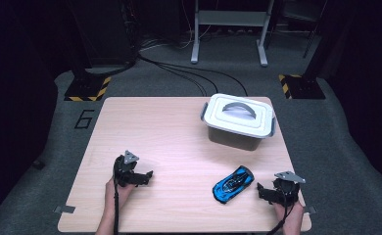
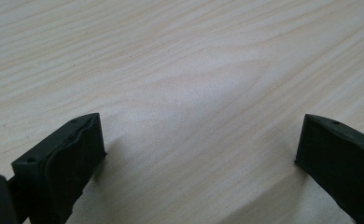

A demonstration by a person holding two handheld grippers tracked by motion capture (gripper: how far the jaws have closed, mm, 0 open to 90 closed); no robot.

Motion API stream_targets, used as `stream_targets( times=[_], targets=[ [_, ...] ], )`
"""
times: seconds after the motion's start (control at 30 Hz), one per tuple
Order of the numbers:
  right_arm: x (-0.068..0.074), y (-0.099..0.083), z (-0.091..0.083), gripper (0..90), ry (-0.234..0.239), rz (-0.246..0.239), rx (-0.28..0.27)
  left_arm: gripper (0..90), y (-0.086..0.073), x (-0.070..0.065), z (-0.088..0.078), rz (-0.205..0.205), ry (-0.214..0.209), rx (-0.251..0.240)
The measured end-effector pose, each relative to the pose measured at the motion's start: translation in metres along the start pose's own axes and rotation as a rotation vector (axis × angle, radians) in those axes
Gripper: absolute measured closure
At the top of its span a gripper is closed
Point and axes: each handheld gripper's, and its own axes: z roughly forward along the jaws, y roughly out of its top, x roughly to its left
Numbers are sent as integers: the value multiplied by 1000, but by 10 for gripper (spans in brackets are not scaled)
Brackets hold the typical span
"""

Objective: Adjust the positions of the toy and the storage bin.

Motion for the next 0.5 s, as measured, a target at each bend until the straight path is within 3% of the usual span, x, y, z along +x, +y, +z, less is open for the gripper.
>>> stream_targets(
  times=[0.23,0.5],
  targets=[
    [-6,0,-2,50,44,53,-18,11,0,0,0,-1,-3,2],
    [-1,1,-7,132,55,55,-47,11,0,0,0,4,-3,0]
  ],
)
